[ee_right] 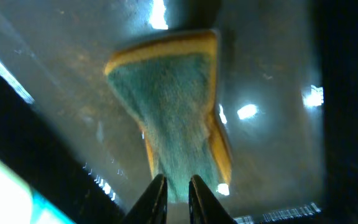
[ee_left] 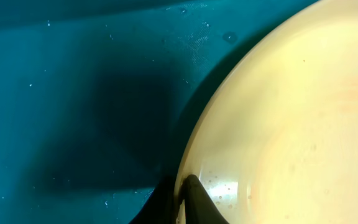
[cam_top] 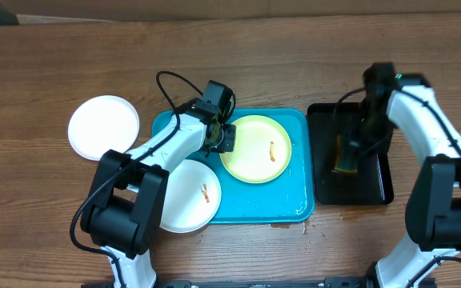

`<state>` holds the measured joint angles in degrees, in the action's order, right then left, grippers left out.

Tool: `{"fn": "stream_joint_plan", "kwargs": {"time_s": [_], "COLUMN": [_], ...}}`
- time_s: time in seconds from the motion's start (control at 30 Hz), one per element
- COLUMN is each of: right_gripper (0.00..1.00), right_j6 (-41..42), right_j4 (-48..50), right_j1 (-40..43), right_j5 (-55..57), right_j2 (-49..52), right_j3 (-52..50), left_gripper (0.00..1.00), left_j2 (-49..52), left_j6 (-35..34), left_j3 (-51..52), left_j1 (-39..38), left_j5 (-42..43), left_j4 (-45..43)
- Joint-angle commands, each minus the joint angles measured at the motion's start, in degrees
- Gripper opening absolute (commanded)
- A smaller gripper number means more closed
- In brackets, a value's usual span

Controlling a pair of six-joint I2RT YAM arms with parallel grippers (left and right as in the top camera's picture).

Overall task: Clean dirty plates on tray and stack at the side
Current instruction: 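Reach the right gripper into the black tray and grasp the sponge, then dip and rub the held sponge in the water, right gripper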

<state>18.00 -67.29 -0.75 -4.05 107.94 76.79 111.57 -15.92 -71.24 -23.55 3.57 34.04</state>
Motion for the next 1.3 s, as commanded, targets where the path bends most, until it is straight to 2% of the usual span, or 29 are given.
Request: {"fn": "stream_joint_plan", "kwargs": {"time_s": [0.0, 0.07, 0.13, 0.2, 0.23, 0.33, 0.47, 0.57, 0.6, 0.63, 0.67, 0.7, 0.93, 1.13, 1.2, 1.27], "right_gripper": [0.19, 0.26, 0.27, 0.16, 0.13, 0.13, 0.20, 0.34, 0.48, 0.71, 0.73, 0.79, 0.79, 0.76, 0.67, 0.44], "right_j6": [0.9, 0.9, 0.9, 1.0, 1.0, 0.9, -1.4, -1.9, -1.9, -1.9, -1.9, -1.9, -1.9, -1.9, -1.9, -1.9], "right_j4": [5.0, 10.3, 13.4, 14.3, 14.1, 12.0, 3.9, -1.8, -3.0, -3.8, -4.0, -4.0, -0.7, 10.9, 15.0, 18.8], "right_j1": [-1.5, -1.9, -1.9, -1.9, -1.8, -1.7, -1.8, -1.7, -1.7, -1.7, -1.7, -1.7, -1.9, -1.9, -1.9, -1.9], "right_j5": [0.5, 0.5, 0.6, 0.5, 0.4, -0.5, -1.6, -1.3, -1.1, -0.6, 0.0, 0.8, 2.1, 2.1, 2.1, 2.1], "right_j2": [-0.5, -0.5, -0.5, -0.5, -0.5, -0.6, -0.6, -0.6, -0.6, -0.6, -0.6, -0.5, -0.5, -0.5, -0.5, -0.5], "right_j3": [-6.1, -10.2, -12.7, -13.7, -13.6, -10.5, -1.3, 5.6, 7.1, 8.2, 8.5, 8.4, 2.0, -8.3, -11.2, -13.8], "left_gripper": [0.09, 0.09, 0.09, 0.09, 0.09, 0.10, 0.10, 0.10, 0.10, 0.10, 0.10, 0.11, 0.11, 0.11, 0.11, 0.11], "left_j2": [1.0, 1.0, 1.0, 1.0, 1.0, 1.0, 1.0, 1.0, 1.0, 1.0, 1.0, 1.0, 1.0, 1.0, 1.0, 1.0], "left_j6": [0.1, 0.1, 0.1, 0.1, 0.1, 0.1, 0.1, 0.1, 0.1, 0.1, 0.1, 0.1, 0.1, 0.1, 0.1, 0.1], "left_j3": [-0.1, -0.1, -0.1, -0.1, -0.1, -0.1, -0.1, -0.1, -0.1, -0.1, -0.1, -0.1, -0.1, -0.1, -0.1, -0.1], "left_j1": [0.0, 0.0, 0.0, 0.0, 0.0, 0.0, 0.0, -0.1, 0.0, -0.1, 0.0, 0.0, -0.1, -0.1, 0.0, 0.0], "left_j5": [-1.2, -1.2, -1.2, -1.2, -1.2, -1.2, -1.2, -1.2, -1.2, -1.2, -1.2, -1.2, -1.2, -1.2, -1.2, -1.2], "left_j4": [0.2, 0.2, 0.2, 0.2, 0.2, 0.2, 0.2, 0.2, 0.2, 0.2, 0.2, 0.2, 0.2, 0.2, 0.2, 0.2]}}
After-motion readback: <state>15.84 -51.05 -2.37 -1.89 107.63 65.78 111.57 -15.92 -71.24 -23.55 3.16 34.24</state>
